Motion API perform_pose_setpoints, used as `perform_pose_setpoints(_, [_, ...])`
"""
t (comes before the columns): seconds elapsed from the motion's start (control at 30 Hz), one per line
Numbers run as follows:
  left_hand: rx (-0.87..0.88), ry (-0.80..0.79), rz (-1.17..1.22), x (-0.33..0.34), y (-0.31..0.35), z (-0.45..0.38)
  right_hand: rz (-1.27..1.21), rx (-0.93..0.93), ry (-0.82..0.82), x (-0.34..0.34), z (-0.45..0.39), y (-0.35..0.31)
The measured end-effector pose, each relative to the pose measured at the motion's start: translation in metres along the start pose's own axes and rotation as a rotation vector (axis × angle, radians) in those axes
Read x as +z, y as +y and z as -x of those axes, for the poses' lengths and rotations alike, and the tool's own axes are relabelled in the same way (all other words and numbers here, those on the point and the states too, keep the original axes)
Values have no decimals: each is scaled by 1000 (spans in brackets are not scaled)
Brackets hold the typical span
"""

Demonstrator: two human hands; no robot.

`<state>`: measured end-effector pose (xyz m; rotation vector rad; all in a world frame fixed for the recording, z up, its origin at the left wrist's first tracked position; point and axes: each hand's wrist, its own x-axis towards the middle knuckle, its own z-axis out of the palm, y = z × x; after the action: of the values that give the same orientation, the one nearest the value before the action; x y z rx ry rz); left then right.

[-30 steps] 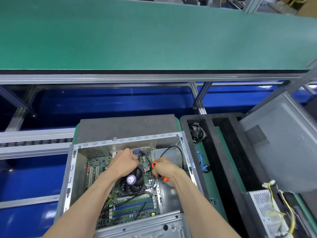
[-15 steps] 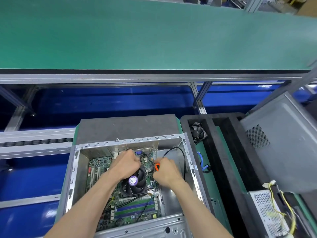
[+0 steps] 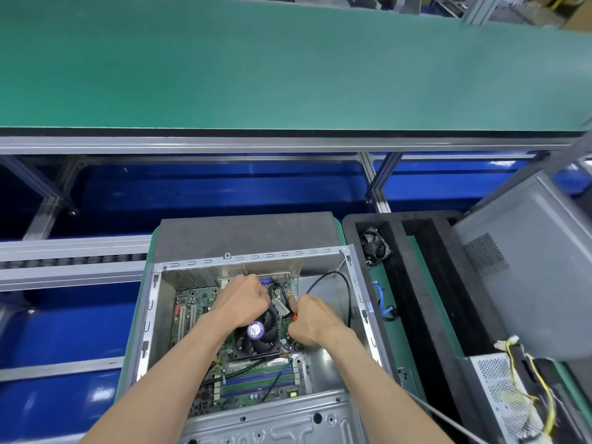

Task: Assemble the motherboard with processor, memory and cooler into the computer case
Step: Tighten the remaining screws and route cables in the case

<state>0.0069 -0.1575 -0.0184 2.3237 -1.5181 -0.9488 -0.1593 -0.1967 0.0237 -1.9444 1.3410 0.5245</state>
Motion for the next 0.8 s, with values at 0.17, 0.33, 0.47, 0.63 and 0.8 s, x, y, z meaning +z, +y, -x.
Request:
perform_pose_setpoints(0.17, [74,270,-135,-7,8,14,72,-56,36,-15,12,0])
perform_pose_setpoints(0.33, [-13,327,533,-20,16,27,95,-131,51,-41,31,-15])
perform_pose_setpoints(0.47, [-206,199,1294,-17,25,38,98,-250,118,-68,47,-30])
perform_pose_setpoints(0.63, [-271,-18,1782,-17,35,50,74,-461,335,-106,65,-57])
perform_pose_setpoints(0.8, [-217,-127,2128,-13,40,62,-354,-689,755,-156,98,-75])
